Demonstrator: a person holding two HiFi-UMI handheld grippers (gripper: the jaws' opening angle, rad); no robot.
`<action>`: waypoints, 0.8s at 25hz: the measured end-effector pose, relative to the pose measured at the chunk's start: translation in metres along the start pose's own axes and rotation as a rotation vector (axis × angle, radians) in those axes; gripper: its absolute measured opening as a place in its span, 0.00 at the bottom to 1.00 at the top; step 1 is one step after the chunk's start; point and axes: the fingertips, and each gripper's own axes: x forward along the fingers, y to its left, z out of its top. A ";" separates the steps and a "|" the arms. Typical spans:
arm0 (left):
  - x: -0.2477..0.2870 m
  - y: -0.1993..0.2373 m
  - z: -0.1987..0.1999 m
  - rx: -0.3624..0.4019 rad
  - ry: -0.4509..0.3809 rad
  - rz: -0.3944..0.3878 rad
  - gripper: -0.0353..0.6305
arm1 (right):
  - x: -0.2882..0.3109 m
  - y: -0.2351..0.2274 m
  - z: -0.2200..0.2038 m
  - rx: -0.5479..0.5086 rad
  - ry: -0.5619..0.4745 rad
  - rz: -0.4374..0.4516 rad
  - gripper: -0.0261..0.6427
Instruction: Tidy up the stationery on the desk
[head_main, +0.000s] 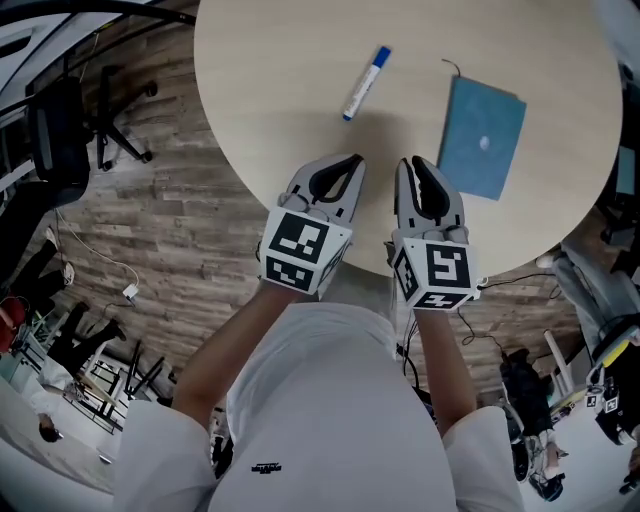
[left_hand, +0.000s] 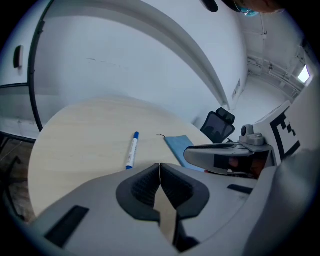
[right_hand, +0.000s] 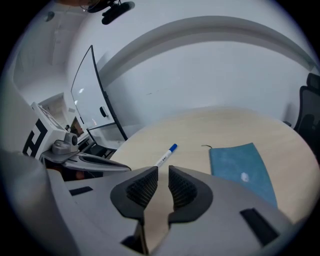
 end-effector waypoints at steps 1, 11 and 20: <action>-0.002 0.007 0.000 -0.004 0.000 0.004 0.09 | 0.007 0.006 0.000 0.002 0.010 0.012 0.13; -0.016 0.065 -0.006 -0.009 0.025 0.002 0.09 | 0.077 0.042 0.007 0.009 0.066 -0.002 0.26; -0.023 0.108 0.001 -0.041 0.018 0.010 0.09 | 0.118 0.048 0.000 0.052 0.104 -0.111 0.26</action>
